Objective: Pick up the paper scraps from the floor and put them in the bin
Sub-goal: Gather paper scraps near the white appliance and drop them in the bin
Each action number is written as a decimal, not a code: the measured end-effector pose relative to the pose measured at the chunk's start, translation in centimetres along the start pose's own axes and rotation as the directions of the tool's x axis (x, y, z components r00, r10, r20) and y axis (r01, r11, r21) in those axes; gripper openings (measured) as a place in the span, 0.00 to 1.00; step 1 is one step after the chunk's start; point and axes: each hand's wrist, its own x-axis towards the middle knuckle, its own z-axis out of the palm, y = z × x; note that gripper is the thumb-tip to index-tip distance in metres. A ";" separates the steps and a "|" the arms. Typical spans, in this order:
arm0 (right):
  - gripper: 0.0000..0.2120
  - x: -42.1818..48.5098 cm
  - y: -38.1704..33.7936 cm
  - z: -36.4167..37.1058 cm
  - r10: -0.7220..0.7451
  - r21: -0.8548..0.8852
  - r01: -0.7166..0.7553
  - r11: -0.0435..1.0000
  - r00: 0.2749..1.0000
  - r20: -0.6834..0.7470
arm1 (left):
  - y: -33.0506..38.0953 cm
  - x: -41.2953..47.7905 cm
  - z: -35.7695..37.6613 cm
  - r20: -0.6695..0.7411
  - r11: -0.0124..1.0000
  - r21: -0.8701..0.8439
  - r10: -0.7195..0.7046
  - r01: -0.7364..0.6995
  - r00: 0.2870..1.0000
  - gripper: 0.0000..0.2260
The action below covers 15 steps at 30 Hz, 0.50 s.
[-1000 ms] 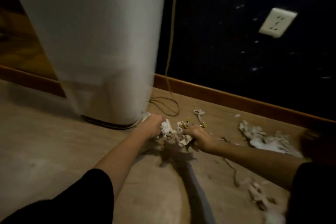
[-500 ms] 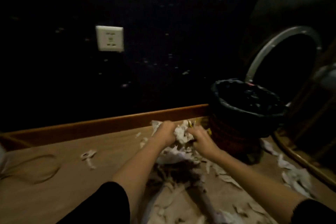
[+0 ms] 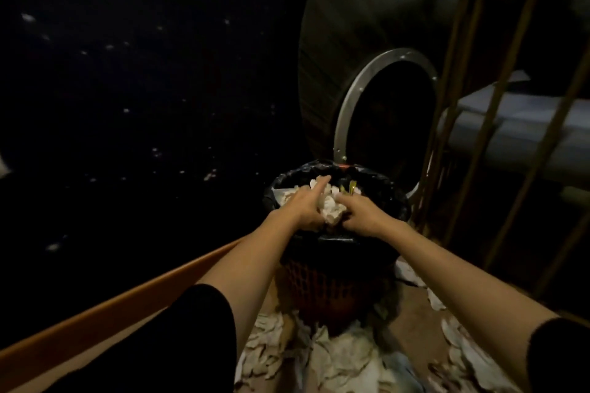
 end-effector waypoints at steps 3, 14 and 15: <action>0.21 0.1 -0.1 0.1 0.112 -0.049 -0.110 0.993 0.993 0.042 | -0.5 -1.9 0.5 -0.140 1.000 -0.019 0.001 -0.003 0.990 0.36; 0.07 -5.0 -23.0 13.9 -0.391 0.070 0.412 0.908 0.897 -0.207 | -16.4 -29.1 1.0 -0.518 0.944 -0.041 -0.300 0.327 0.801 0.13; 0.08 -6.1 -25.3 16.8 -0.434 0.103 0.449 0.888 0.890 -0.144 | -18.2 -32.9 1.9 -0.490 0.915 -0.050 -0.371 0.399 0.789 0.13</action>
